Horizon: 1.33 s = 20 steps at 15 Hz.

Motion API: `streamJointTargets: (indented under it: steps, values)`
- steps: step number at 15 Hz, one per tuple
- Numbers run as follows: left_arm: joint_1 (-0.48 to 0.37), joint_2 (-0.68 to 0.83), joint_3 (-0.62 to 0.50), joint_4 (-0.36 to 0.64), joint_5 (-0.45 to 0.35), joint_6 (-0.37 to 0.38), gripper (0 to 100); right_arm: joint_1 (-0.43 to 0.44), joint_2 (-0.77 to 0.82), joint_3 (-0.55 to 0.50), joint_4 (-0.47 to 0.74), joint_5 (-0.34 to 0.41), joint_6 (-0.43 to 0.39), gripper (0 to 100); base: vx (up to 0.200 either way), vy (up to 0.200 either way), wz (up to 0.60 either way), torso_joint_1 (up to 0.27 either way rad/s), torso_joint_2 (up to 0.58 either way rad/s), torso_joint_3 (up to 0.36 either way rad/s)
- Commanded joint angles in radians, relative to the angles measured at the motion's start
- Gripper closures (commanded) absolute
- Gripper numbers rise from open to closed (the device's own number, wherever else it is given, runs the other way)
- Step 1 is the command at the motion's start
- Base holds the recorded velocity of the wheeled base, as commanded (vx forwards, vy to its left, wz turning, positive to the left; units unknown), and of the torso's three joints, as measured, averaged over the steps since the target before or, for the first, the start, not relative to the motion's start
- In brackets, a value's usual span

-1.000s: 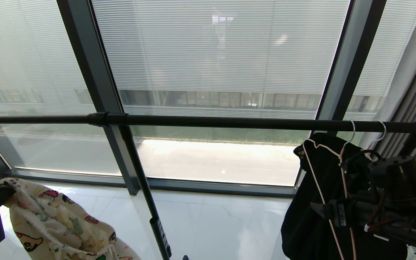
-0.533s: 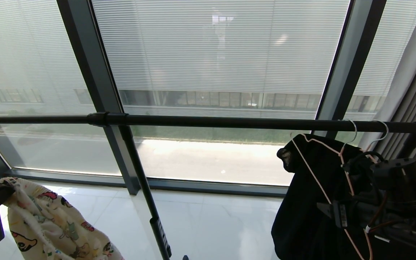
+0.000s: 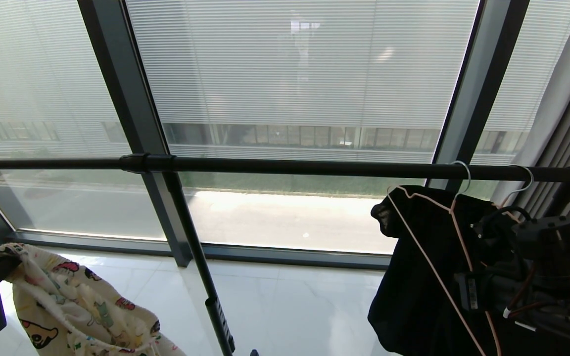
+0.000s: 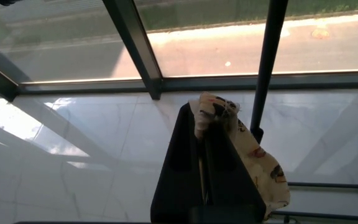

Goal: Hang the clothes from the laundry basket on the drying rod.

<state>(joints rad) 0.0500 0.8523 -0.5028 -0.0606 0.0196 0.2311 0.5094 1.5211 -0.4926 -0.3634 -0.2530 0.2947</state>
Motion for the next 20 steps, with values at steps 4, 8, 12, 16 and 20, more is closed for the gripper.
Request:
streamJointTargets:
  steps: [4, 8, 12, 16, 20]
  values:
    - [0.001, 0.001, 0.000, -0.001, 0.000, -0.001, 100, 0.000, -0.059, 0.000, -0.006, 0.000, 0.000, 100, 0.000, 0.000, 0.00, 0.000, 0.00, 0.000]
    - [0.001, -0.001, 0.000, -0.001, 0.000, -0.001, 100, -0.017, -0.151, 0.000, -0.009, 0.001, -0.009, 100, 0.000, 0.000, 0.00, 0.000, 0.00, 0.000]
    - [0.001, -0.032, 0.006, -0.001, -0.001, 0.001, 100, -0.017, -0.237, 0.020, -0.008, 0.001, -0.063, 100, 0.000, 0.000, 0.00, 0.000, 0.00, 0.000]
    - [0.001, -0.032, 0.003, -0.001, 0.000, 0.002, 100, -0.015, -0.326, 0.089, -0.009, 0.008, -0.118, 100, 0.000, 0.000, 0.00, 0.000, 0.00, 0.000]
    - [0.001, -0.030, 0.003, -0.001, 0.000, 0.002, 100, -0.015, -0.429, 0.137, -0.009, 0.008, -0.146, 100, 0.000, 0.000, 0.00, 0.000, 0.00, 0.000]
